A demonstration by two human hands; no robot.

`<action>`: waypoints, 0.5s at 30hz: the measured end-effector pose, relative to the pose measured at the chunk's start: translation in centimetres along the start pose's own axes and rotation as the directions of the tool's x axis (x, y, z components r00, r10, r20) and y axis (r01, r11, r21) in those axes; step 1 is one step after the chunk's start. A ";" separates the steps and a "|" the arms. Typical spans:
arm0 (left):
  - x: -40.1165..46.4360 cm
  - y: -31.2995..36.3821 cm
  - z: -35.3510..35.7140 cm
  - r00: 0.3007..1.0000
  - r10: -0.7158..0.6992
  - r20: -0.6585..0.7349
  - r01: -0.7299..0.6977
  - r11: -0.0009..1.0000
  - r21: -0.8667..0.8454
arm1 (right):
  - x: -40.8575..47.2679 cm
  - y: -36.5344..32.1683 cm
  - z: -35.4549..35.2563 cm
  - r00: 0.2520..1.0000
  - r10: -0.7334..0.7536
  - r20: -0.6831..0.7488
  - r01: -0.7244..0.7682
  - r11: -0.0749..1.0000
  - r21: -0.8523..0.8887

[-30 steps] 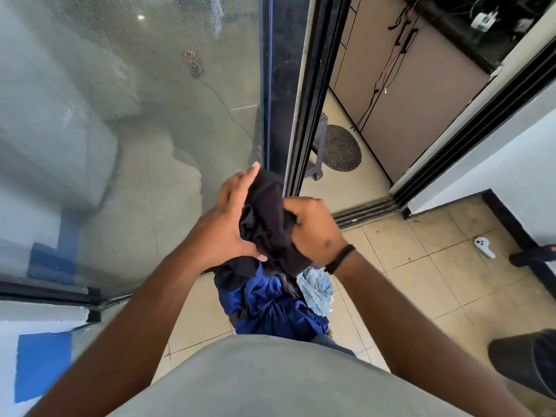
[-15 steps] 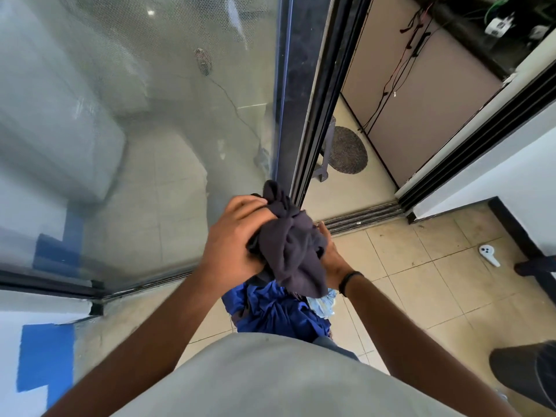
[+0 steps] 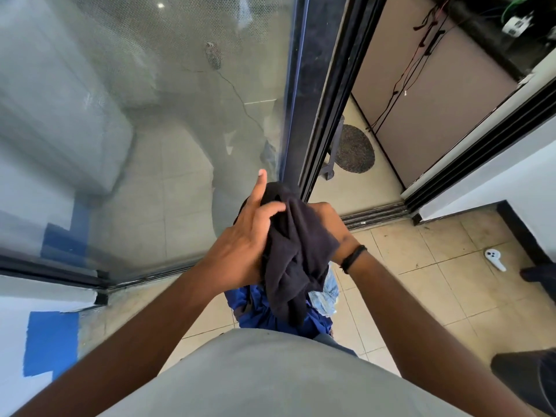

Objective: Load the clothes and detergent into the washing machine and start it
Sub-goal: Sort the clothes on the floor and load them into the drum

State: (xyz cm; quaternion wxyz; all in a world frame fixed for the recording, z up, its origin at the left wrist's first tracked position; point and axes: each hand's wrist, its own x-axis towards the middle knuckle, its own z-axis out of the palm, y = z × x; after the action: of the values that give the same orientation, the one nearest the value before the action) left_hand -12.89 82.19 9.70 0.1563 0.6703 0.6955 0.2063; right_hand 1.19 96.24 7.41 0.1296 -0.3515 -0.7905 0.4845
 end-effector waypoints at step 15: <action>-0.5 1.2 -0.3 0.874 -0.403 -0.273 0.105 0.704 -0.703 | -4.2 8.4 2.4 0.810 0.481 0.336 -0.551 0.428 0.716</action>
State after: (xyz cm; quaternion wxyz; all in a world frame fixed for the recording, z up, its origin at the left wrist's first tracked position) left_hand -11.96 81.67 10.47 0.2651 0.4058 0.6786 0.5519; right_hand 6.48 94.14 -0.42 0.0838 -0.4623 -0.3523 0.8094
